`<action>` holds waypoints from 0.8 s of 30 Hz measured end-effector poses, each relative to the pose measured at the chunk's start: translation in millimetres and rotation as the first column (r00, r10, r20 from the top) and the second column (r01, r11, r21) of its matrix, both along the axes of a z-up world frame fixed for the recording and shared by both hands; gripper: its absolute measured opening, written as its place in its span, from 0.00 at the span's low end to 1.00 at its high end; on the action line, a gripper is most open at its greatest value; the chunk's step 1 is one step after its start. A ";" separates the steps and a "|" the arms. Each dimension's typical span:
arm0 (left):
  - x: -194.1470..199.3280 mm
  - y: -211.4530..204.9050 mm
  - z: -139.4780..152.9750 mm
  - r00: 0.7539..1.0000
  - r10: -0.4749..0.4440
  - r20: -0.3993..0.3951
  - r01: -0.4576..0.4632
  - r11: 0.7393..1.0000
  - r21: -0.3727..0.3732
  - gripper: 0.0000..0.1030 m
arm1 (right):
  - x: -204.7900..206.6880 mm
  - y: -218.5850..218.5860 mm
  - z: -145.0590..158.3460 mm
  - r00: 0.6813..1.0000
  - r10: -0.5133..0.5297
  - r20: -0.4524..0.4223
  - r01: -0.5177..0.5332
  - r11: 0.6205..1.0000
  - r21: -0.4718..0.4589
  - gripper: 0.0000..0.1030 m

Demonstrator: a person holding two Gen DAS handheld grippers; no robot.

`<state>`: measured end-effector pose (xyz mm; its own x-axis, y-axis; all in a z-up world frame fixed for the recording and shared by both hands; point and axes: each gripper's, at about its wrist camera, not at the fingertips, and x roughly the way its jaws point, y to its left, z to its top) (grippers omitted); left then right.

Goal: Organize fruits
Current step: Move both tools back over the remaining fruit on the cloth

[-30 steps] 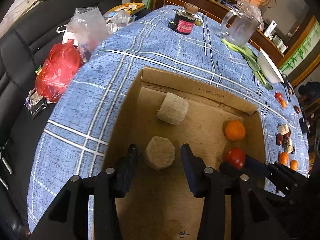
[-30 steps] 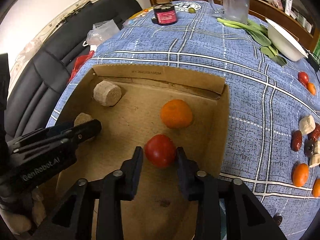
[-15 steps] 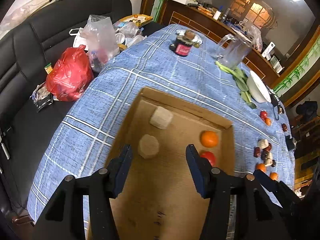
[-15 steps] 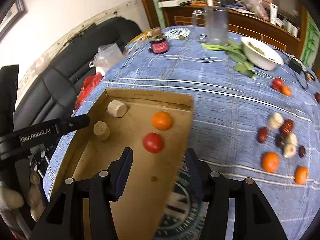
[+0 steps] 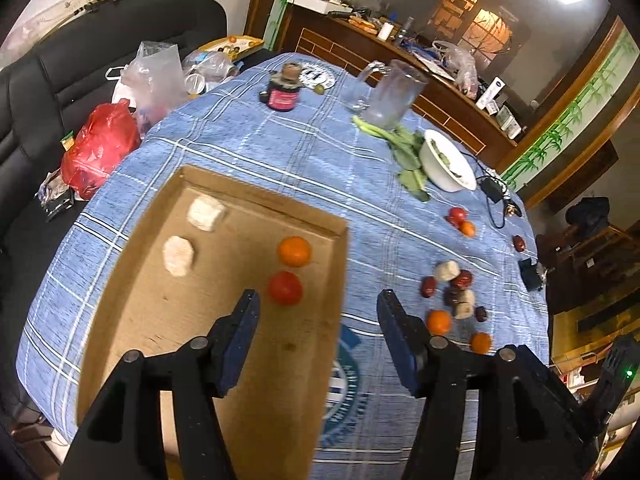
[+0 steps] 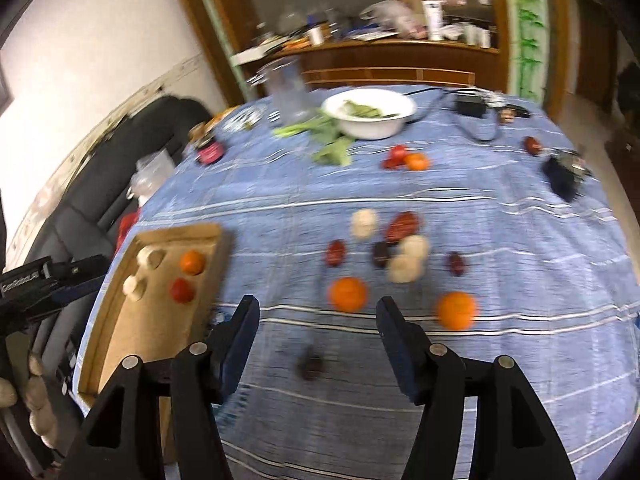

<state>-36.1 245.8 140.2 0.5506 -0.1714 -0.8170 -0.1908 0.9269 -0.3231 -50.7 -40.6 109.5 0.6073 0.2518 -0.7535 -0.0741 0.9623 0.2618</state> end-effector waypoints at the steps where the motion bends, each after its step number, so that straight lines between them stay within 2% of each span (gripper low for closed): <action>1: -1.3 -5.5 1.4 1.000 0.002 0.003 -0.002 1.000 0.000 0.61 | -0.8 -9.5 0.5 1.000 -0.014 0.000 0.014 1.000 0.004 0.63; 10: -4.1 -66.2 -1.8 0.999 -0.035 -0.011 0.036 0.999 0.015 0.61 | -9.1 -87.7 -4.8 0.994 -0.108 -0.015 0.108 0.993 0.036 0.63; 17: -1.4 -94.2 -11.4 0.998 -0.049 -0.028 0.049 0.999 0.018 0.61 | -9.4 -113.1 -14.1 0.993 -0.113 -0.033 0.114 0.993 0.030 0.63; 24: 7.0 -113.2 -38.3 0.994 -0.076 -0.085 0.080 0.996 0.042 0.61 | -1.0 -126.2 -30.8 0.991 -0.112 -0.076 0.114 0.993 0.020 0.63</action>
